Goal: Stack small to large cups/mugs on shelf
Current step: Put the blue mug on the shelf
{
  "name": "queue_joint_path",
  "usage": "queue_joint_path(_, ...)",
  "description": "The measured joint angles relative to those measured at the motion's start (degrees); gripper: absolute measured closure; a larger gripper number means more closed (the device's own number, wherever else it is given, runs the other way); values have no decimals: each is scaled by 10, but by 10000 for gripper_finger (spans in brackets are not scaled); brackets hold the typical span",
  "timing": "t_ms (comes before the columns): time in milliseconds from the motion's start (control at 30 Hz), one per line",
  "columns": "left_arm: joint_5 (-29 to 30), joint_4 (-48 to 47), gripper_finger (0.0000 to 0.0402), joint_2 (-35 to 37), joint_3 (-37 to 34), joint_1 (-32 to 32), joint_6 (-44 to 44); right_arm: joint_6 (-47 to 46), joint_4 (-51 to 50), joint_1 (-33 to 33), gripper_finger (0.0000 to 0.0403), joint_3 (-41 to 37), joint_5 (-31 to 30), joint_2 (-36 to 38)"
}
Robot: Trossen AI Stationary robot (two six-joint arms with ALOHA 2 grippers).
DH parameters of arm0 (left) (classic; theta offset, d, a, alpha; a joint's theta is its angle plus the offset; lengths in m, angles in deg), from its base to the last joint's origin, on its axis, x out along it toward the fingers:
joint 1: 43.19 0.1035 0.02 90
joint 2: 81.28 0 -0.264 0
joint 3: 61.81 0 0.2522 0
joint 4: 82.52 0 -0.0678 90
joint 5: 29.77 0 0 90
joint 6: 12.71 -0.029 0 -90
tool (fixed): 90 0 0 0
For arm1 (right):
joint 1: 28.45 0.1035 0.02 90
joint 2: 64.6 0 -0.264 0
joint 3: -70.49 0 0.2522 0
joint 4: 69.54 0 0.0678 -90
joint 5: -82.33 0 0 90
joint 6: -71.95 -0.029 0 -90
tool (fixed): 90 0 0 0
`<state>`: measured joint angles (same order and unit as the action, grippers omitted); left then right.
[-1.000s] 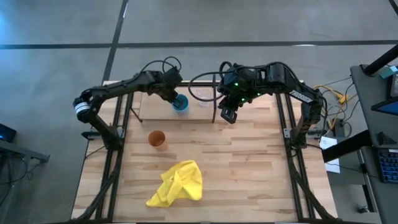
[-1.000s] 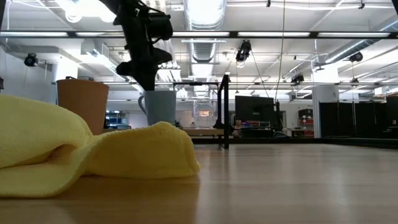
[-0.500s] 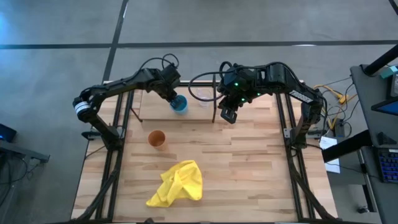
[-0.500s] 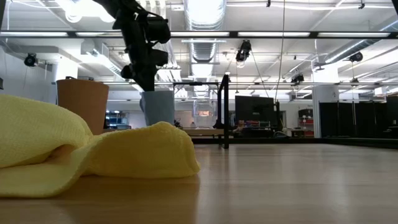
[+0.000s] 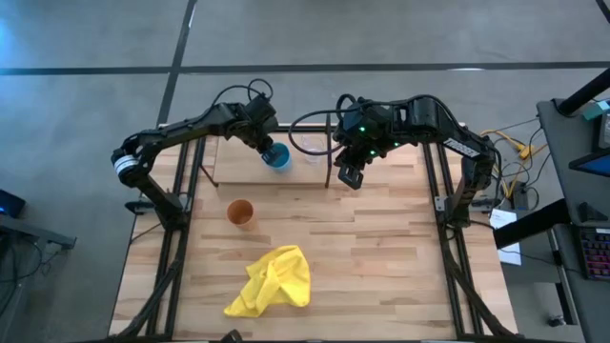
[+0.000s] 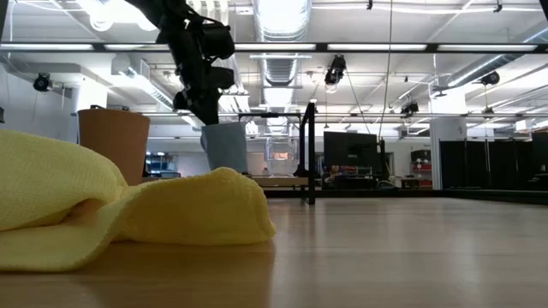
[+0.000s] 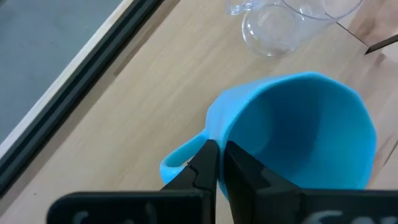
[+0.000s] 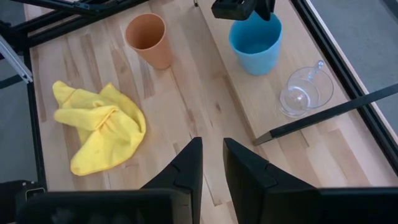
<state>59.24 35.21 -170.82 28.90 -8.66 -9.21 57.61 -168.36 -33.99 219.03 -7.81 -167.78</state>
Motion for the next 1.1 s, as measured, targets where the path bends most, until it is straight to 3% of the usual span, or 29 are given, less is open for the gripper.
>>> queue_joint_path(1100, 30, 64, 374, -3, -21, 0, 6, -2, 0, 0, 344, 0, 0, 0)
